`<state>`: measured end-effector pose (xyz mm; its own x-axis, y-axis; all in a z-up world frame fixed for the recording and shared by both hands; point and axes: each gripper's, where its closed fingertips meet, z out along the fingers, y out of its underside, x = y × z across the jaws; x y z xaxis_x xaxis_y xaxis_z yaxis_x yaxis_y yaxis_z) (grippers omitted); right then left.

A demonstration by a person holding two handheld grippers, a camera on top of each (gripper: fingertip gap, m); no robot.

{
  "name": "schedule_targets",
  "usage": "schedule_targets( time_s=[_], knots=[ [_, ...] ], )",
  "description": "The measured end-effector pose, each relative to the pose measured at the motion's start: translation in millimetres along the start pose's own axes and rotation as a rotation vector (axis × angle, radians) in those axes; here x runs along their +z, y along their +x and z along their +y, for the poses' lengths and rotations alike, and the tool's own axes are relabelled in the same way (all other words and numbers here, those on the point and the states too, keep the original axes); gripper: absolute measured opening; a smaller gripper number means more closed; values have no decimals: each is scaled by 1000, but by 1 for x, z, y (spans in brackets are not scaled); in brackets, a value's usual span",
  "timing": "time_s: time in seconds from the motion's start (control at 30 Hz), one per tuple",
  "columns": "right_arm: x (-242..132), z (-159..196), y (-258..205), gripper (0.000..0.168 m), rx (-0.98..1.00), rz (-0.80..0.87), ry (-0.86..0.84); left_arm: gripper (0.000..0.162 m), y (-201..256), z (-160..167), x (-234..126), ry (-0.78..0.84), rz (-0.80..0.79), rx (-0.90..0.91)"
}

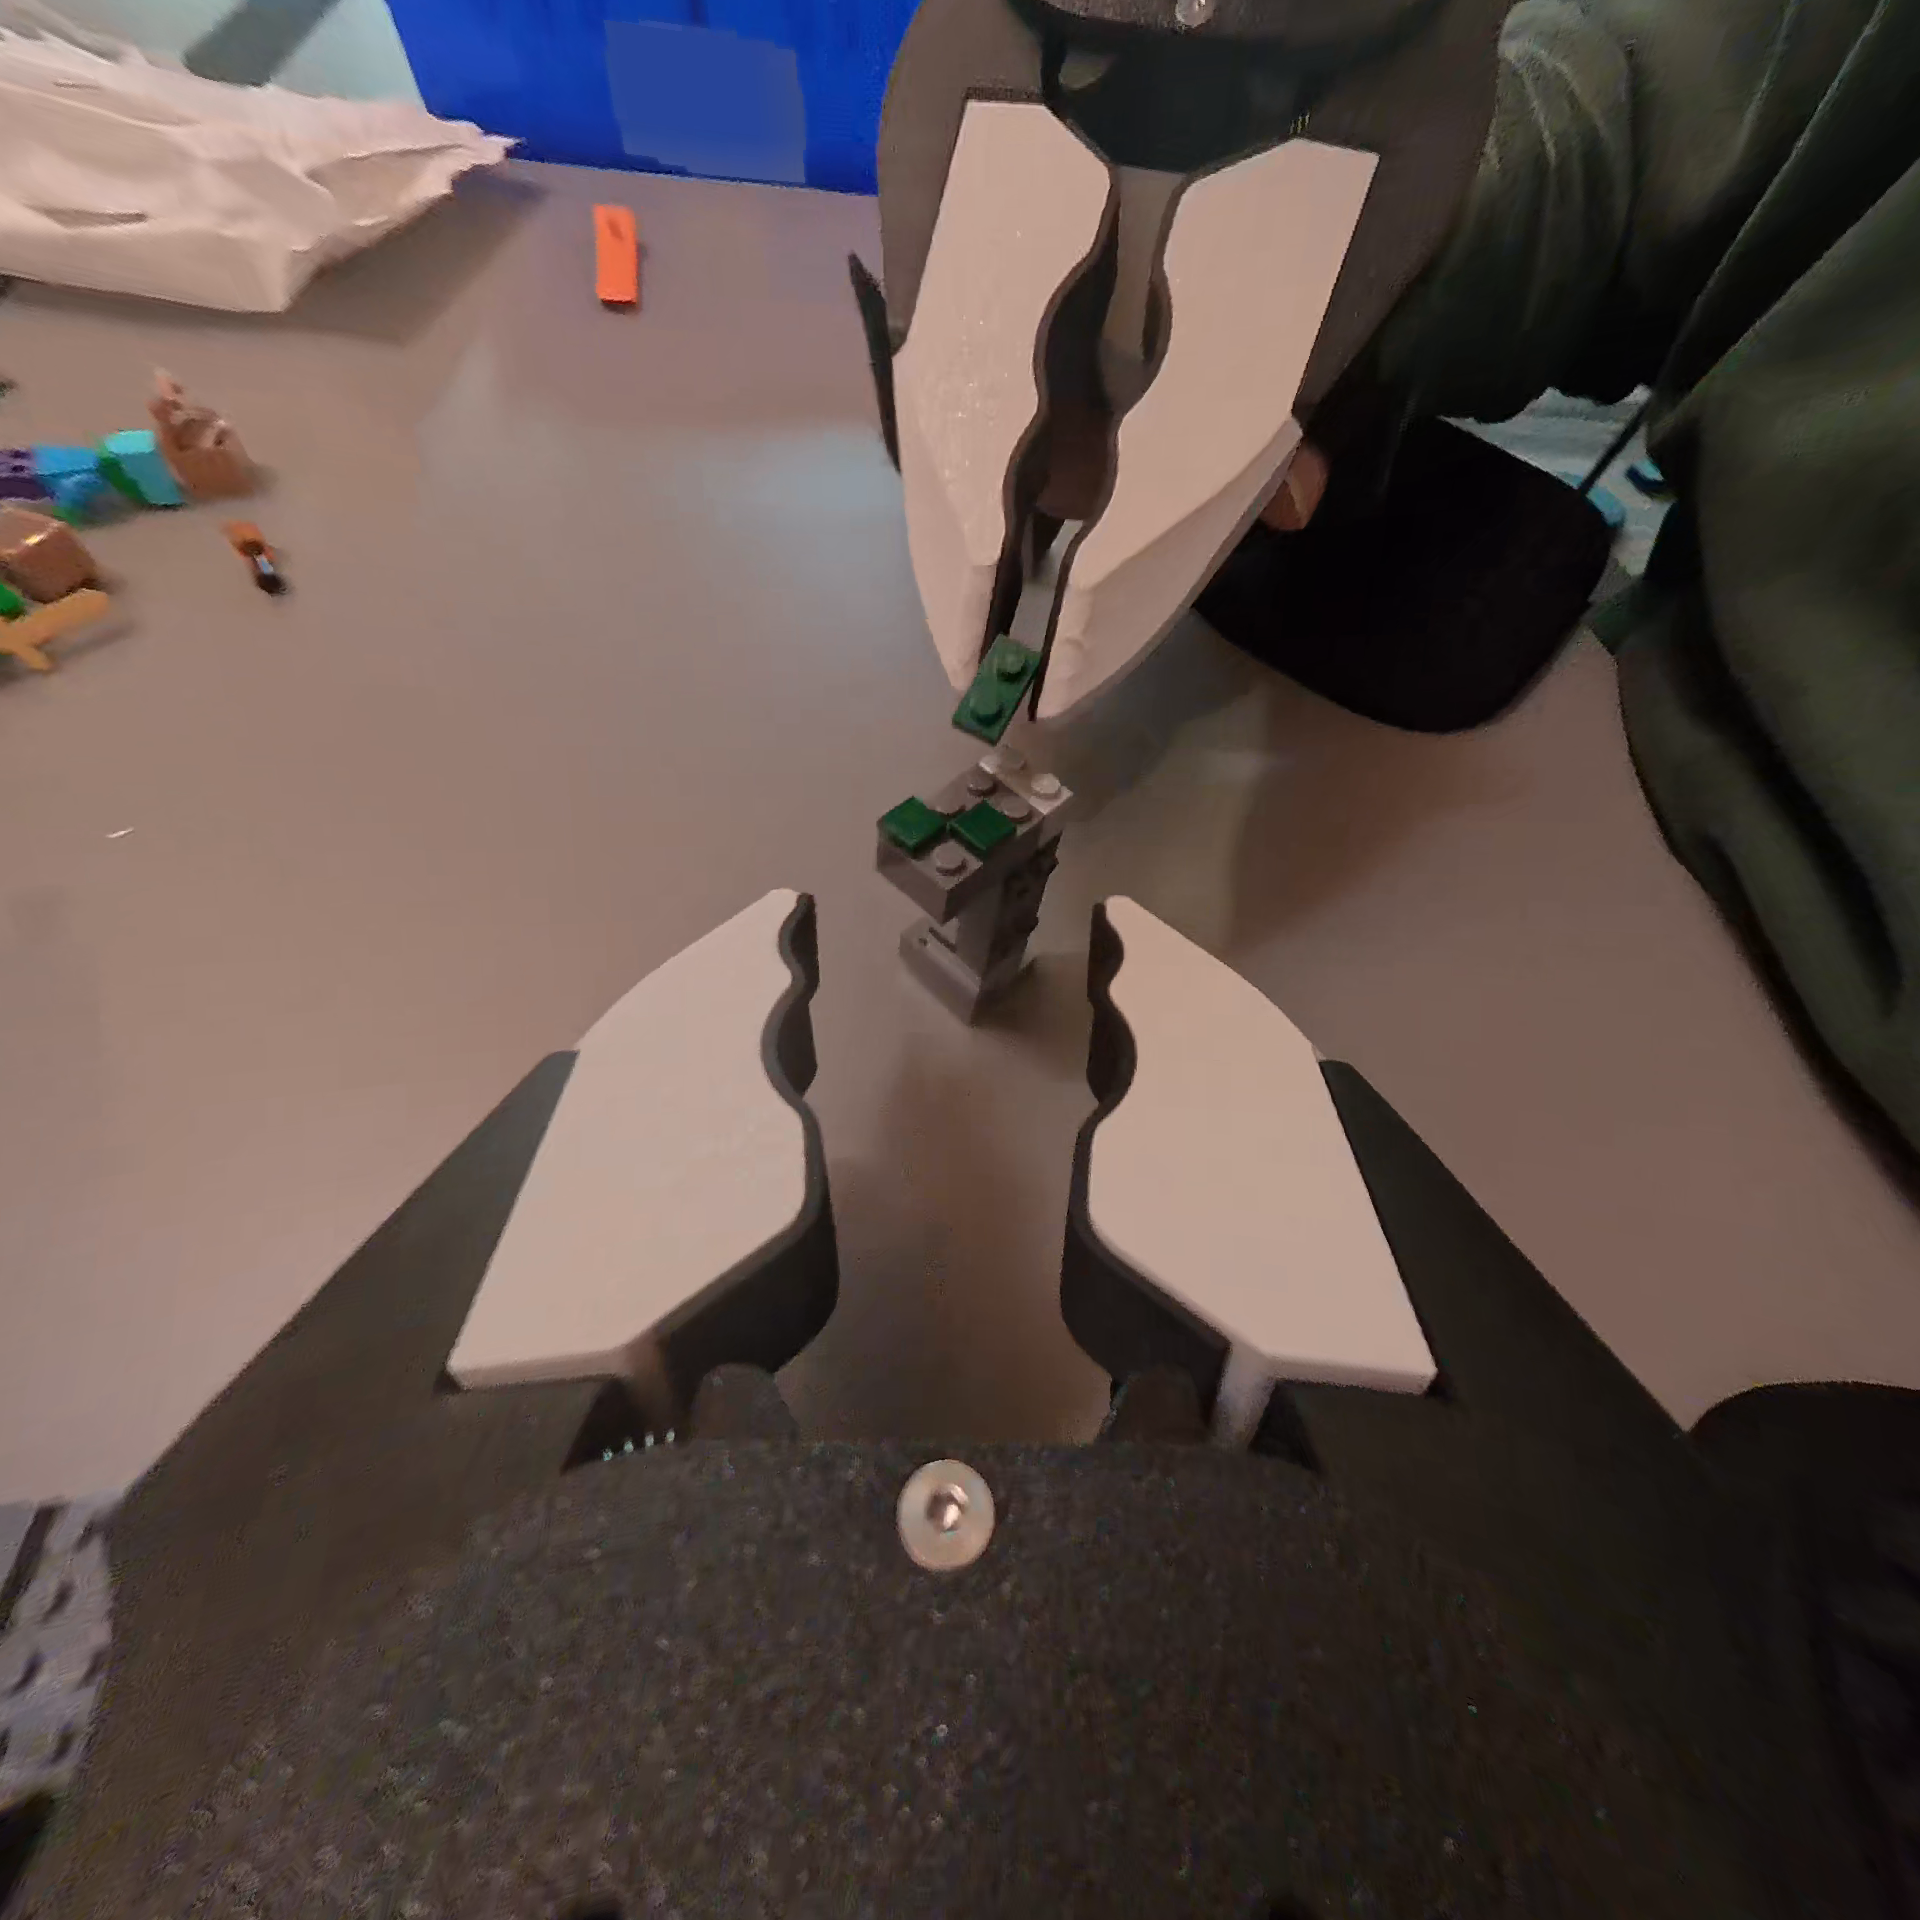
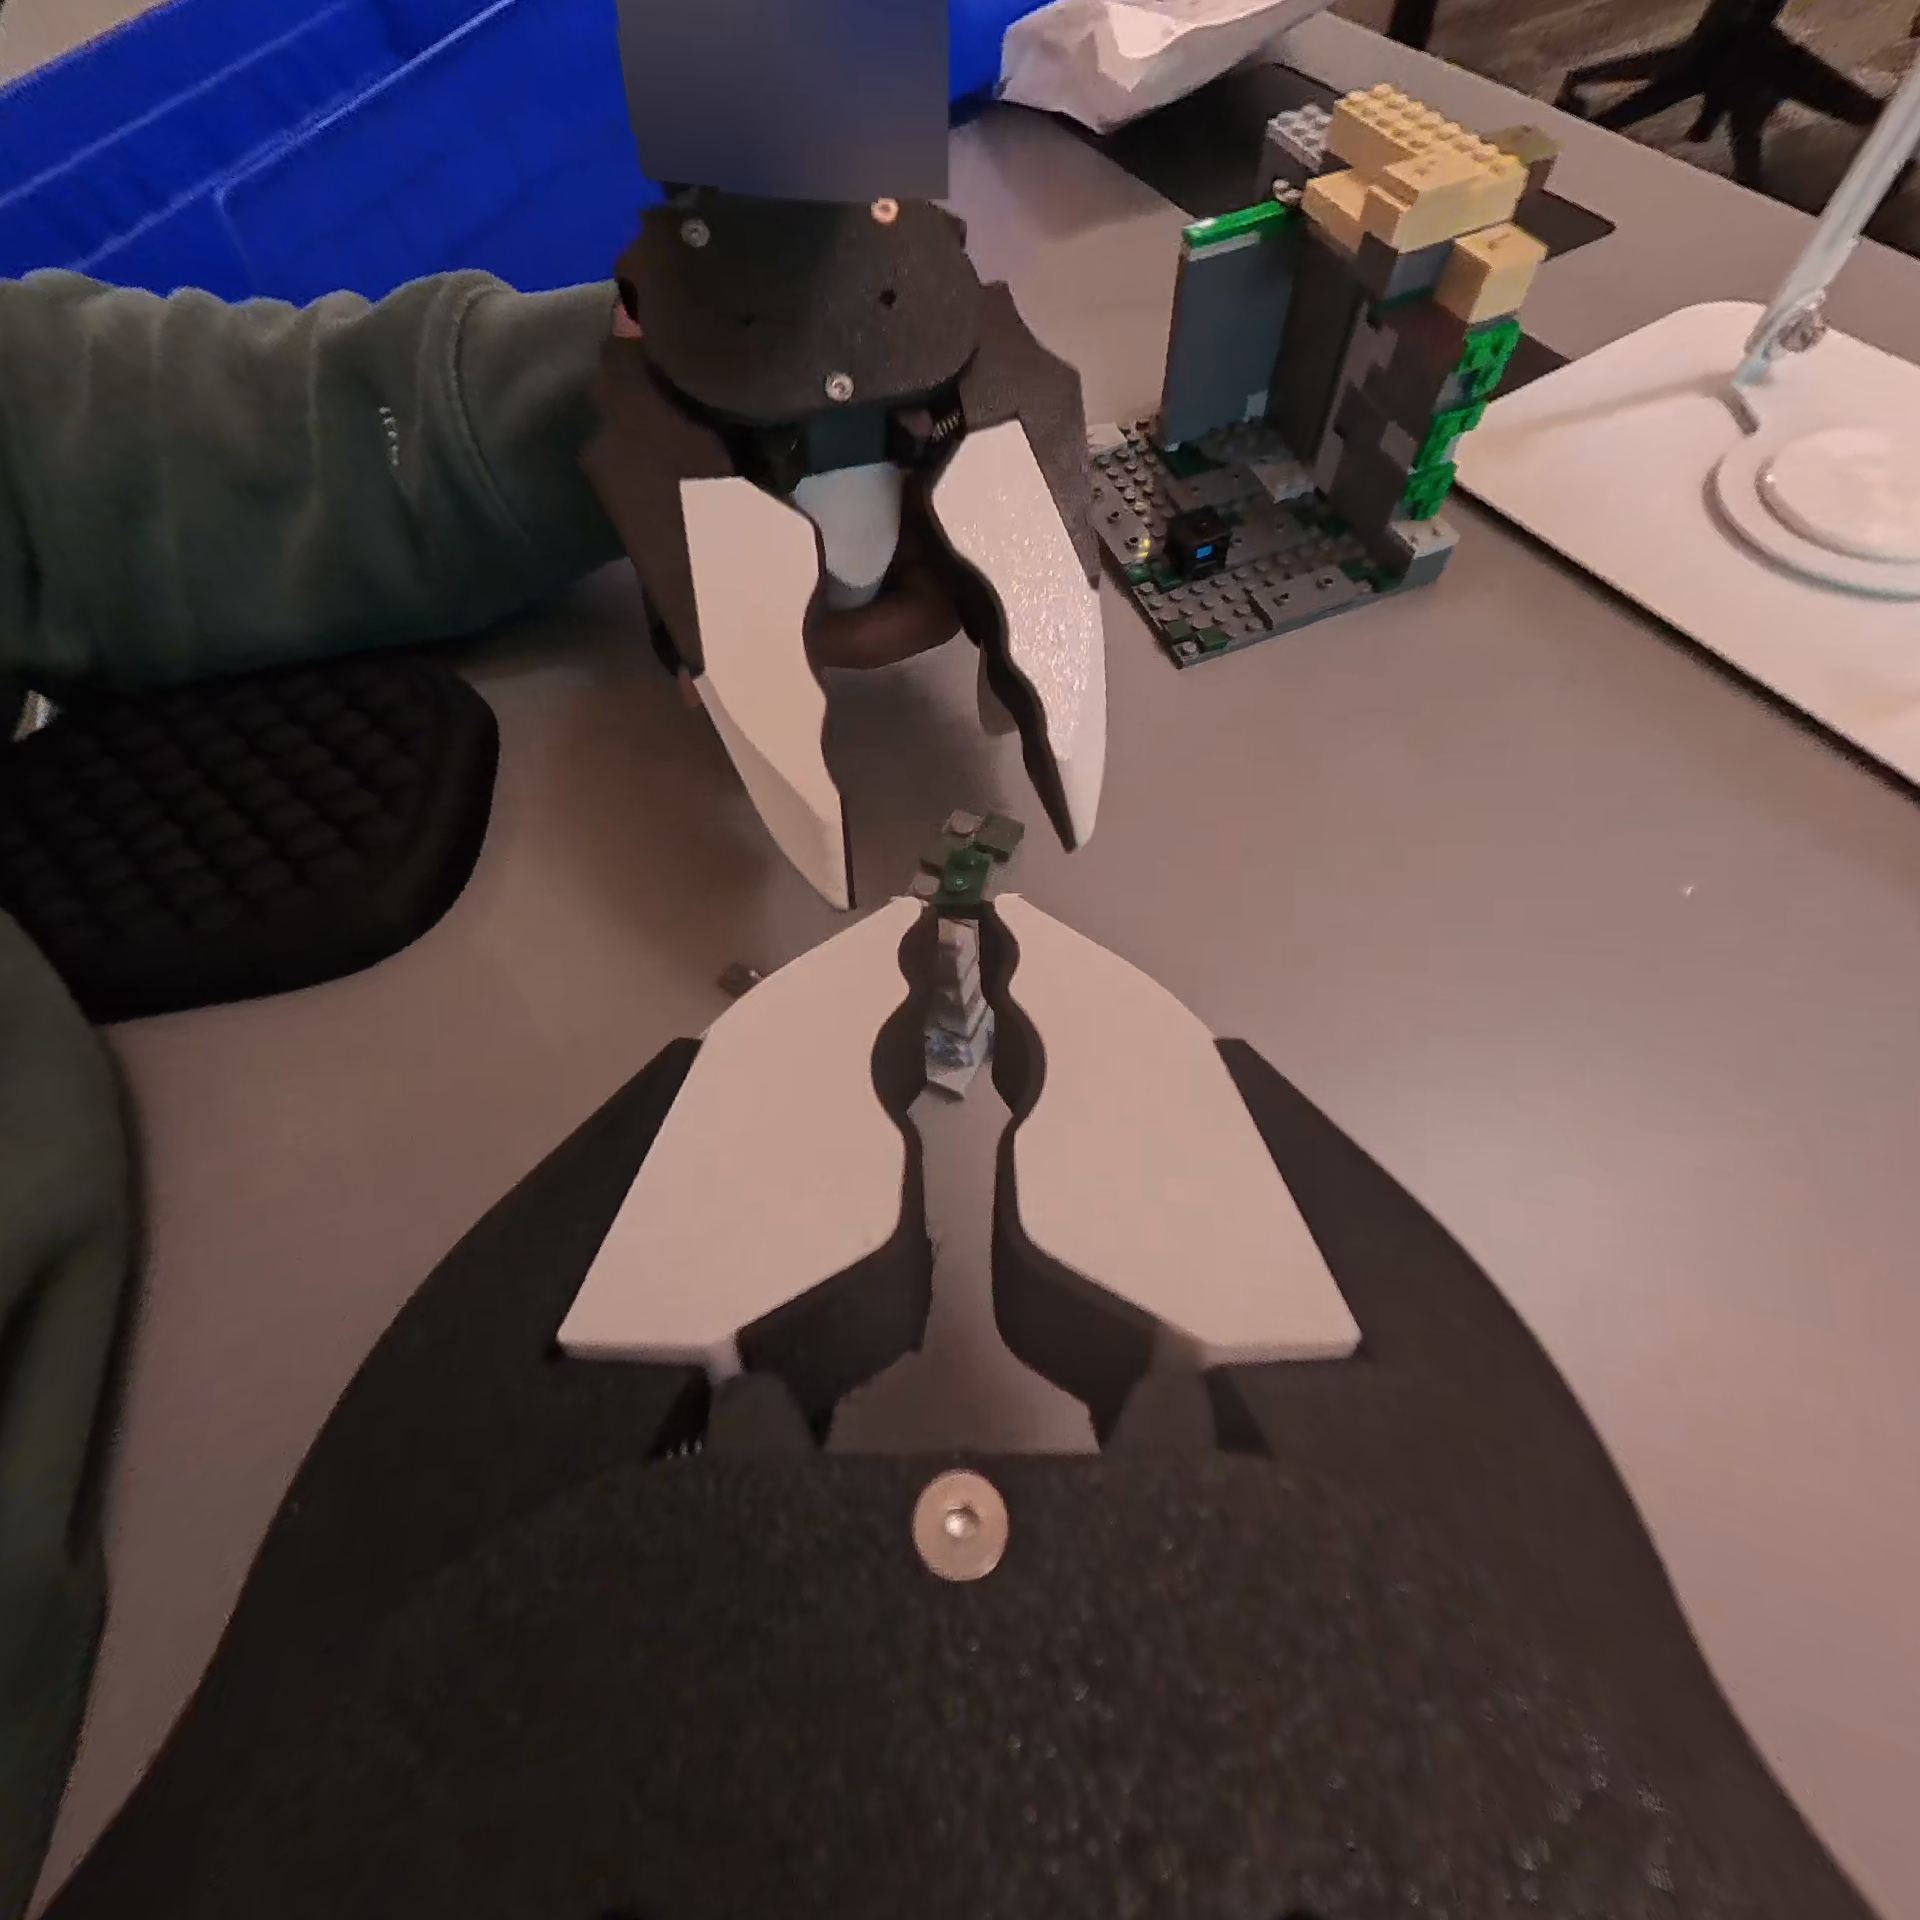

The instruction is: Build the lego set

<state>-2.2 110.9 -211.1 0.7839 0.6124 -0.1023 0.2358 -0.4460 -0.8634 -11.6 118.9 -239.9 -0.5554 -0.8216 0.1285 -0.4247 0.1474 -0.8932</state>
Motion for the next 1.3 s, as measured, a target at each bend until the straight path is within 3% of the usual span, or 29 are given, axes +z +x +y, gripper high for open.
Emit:
schedule_targets(
  time_s=[0.13,0.33,1.3],
  knots=[
    [2,5,-1,7,56,57,4,46,5,4,15,-40,73,39],
    [3,7,-2,7,103,100,0,28,8,5,24,-52,91,65],
    [4,11,-7,11,88,48,-30,24,10,7,25,-61,58,55]
  ],
)
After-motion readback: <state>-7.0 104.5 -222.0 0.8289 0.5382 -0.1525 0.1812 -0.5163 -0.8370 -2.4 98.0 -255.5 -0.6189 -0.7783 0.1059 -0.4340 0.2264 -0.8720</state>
